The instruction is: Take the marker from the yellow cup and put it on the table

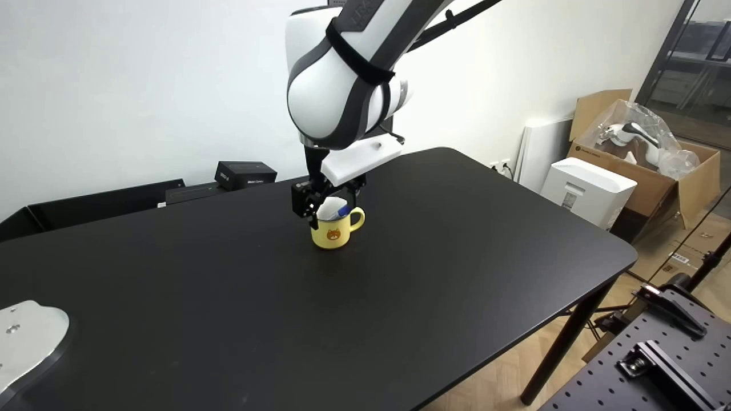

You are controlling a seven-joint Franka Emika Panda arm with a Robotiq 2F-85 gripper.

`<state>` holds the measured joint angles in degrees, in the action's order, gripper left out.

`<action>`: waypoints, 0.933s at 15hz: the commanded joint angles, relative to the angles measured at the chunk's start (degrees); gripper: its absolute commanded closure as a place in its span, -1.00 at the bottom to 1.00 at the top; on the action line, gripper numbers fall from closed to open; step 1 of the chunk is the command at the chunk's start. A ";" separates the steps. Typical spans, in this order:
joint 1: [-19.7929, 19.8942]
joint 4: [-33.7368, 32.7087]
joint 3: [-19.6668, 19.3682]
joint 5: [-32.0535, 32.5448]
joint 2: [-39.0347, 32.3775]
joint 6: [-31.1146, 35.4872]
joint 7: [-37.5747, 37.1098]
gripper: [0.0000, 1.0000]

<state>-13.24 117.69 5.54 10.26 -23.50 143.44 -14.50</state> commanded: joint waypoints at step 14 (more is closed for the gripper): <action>3.74 -1.58 -1.55 -3.69 -1.05 2.81 8.12 -1.00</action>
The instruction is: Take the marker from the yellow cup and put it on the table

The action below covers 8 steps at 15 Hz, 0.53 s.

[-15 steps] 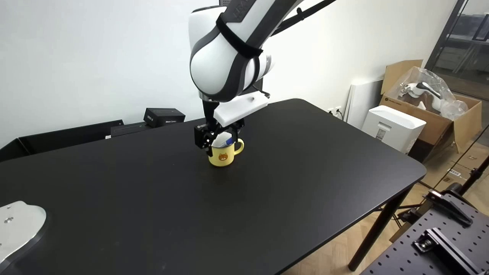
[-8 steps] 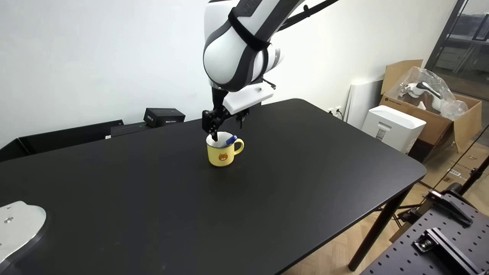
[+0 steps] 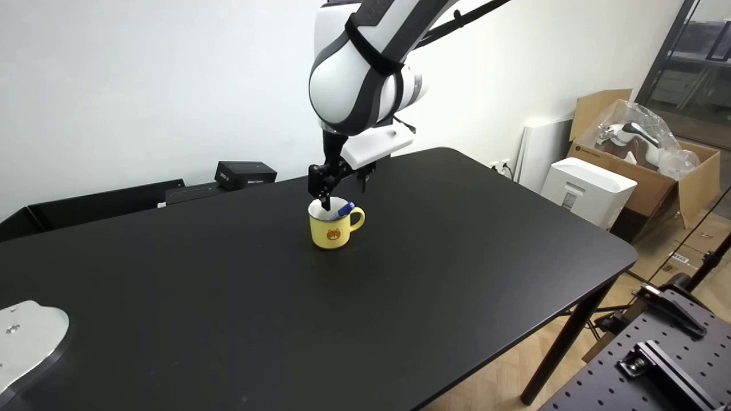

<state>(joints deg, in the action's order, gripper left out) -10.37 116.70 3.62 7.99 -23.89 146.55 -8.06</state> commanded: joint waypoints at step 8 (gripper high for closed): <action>1.13 -1.14 0.57 -2.46 -2.57 -0.41 3.01 -0.19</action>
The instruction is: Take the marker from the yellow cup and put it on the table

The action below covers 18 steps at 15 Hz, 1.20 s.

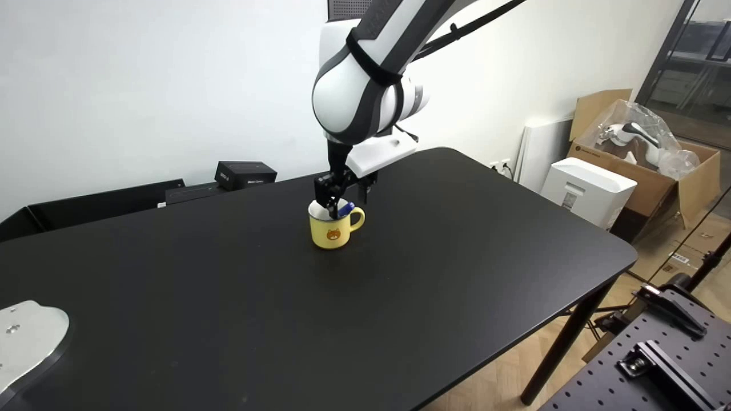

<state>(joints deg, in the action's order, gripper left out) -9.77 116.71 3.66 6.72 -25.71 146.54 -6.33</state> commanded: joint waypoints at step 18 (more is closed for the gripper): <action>0.68 1.78 2.10 -2.92 5.97 0.64 5.20 0.90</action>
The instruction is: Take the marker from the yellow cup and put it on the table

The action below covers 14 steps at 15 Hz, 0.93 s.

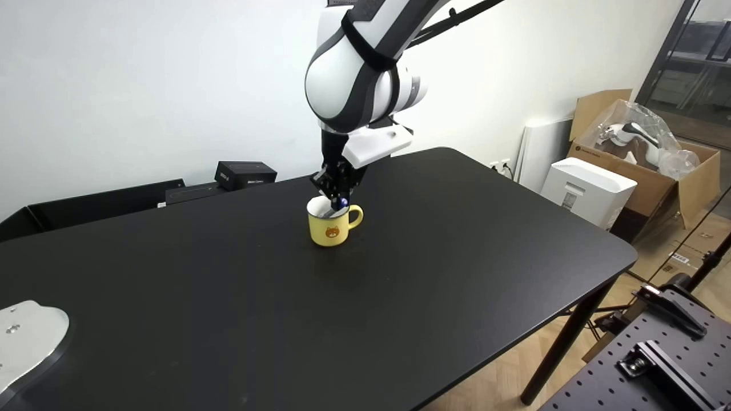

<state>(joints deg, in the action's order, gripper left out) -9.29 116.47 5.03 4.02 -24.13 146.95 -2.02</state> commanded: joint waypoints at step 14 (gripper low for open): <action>-0.50 13.72 5.24 0.50 13.15 17.34 8.67 0.90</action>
<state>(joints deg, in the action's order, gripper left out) -10.23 127.73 8.55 5.66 -11.11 160.14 3.11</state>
